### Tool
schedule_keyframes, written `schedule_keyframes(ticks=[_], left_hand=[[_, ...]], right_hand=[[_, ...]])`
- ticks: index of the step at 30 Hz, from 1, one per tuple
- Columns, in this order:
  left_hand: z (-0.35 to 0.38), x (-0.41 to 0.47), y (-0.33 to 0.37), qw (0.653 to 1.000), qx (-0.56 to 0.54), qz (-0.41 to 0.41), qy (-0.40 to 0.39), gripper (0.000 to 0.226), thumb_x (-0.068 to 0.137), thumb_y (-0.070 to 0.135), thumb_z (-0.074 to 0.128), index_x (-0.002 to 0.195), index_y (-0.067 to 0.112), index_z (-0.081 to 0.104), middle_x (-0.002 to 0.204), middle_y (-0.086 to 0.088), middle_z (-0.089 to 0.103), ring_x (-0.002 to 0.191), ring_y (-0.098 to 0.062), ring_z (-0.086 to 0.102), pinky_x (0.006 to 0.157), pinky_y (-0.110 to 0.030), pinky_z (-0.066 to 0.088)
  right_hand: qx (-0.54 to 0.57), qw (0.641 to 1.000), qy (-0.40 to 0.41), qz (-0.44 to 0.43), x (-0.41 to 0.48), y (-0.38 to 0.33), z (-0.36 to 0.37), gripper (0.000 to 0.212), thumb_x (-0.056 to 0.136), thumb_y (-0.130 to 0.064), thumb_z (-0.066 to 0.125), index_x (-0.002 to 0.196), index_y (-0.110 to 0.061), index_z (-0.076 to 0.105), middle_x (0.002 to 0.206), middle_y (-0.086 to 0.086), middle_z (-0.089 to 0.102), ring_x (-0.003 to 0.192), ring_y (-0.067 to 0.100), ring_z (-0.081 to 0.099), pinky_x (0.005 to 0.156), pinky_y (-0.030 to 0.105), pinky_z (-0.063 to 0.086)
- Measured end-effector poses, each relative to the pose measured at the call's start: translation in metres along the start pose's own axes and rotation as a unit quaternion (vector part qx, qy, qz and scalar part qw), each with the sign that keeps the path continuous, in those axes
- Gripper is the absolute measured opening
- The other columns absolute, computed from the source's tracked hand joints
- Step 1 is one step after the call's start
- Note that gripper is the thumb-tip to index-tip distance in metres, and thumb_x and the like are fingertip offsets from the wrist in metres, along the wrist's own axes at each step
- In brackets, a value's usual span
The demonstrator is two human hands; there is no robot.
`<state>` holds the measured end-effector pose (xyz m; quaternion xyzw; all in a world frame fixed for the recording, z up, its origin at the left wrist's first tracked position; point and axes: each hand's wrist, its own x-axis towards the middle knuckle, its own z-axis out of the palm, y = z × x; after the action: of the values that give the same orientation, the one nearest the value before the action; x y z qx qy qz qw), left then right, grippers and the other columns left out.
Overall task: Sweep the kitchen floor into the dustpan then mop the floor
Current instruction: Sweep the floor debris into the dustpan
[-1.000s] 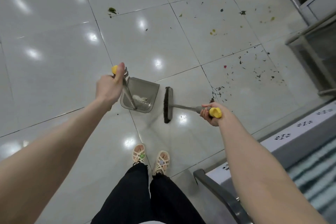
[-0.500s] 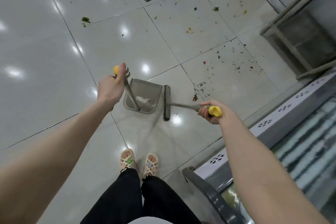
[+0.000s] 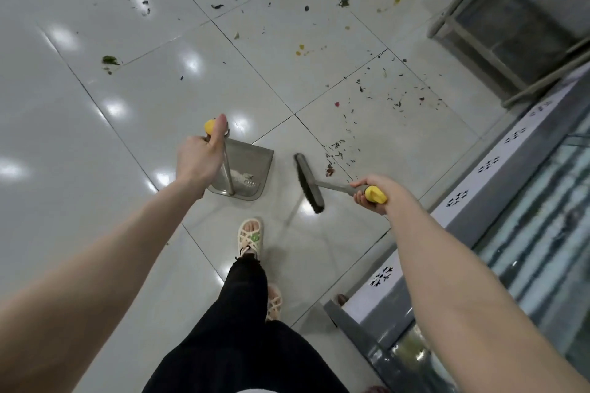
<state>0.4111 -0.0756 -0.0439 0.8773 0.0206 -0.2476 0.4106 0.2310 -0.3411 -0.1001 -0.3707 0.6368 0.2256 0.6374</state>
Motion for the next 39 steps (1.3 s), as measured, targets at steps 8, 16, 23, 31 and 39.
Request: schedule_keyframes(ticks=[8, 16, 23, 31, 39], left_hand=[[0.027, 0.081, 0.060, 0.999, 0.011, 0.013, -0.042, 0.072, 0.076, 0.079, 0.033, 0.068, 0.009, 0.047, 0.064, -0.011, 0.043, 0.058, -0.022, 0.041, 0.056, -0.032, 0.034], [0.043, 0.165, 0.153, 0.995, 0.008, 0.042, -0.092, 0.068, 0.086, 0.071, 0.039, 0.063, 0.007, 0.046, 0.068, -0.010, 0.045, 0.060, -0.022, 0.042, 0.057, -0.031, 0.036], [0.055, 0.214, 0.208, 0.988, 0.047, 0.086, -0.120, 0.070, 0.071, 0.080, 0.035, 0.071, 0.011, 0.048, 0.068, -0.011, 0.042, 0.059, -0.021, 0.041, 0.058, -0.034, 0.036], [0.078, 0.266, 0.253, 0.985, 0.078, 0.097, -0.118, 0.072, 0.087, 0.072, 0.035, 0.065, 0.005, 0.048, 0.066, -0.012, 0.045, 0.057, -0.025, 0.044, 0.058, -0.035, 0.040], [0.102, 0.288, 0.297, 0.984, 0.093, 0.095, -0.120, 0.068, 0.091, 0.067, 0.038, 0.058, 0.008, 0.050, 0.062, -0.016, 0.050, 0.059, -0.026, 0.045, 0.059, -0.032, 0.040]], right_hand=[[0.020, 0.994, 0.082, -0.064, 0.012, -0.065, -0.017, 0.010, 0.089, -0.005, 0.059, 0.094, -0.003, 0.051, 0.065, 0.010, 0.049, 0.027, 0.010, 0.048, 0.030, 0.016, 0.040], [0.167, 0.985, 0.002, -0.050, -0.008, -0.165, -0.025, 0.014, 0.095, -0.010, 0.051, 0.092, 0.004, 0.051, 0.050, 0.006, 0.047, 0.029, 0.006, 0.046, 0.028, 0.014, 0.039], [0.270, 0.961, -0.062, -0.018, 0.003, -0.216, -0.019, 0.016, 0.096, -0.013, 0.048, 0.089, 0.002, 0.048, 0.048, 0.005, 0.045, 0.029, 0.006, 0.046, 0.028, 0.013, 0.039], [0.345, 0.931, -0.117, -0.003, 0.037, -0.263, -0.016, 0.017, 0.096, -0.011, 0.045, 0.091, 0.005, 0.048, 0.047, 0.006, 0.046, 0.028, 0.006, 0.046, 0.029, 0.011, 0.039], [0.241, 0.968, -0.060, 0.016, 0.066, -0.300, -0.043, 0.025, 0.097, -0.015, 0.048, 0.082, 0.004, 0.048, 0.059, 0.006, 0.045, 0.026, 0.006, 0.045, 0.029, 0.013, 0.039]])
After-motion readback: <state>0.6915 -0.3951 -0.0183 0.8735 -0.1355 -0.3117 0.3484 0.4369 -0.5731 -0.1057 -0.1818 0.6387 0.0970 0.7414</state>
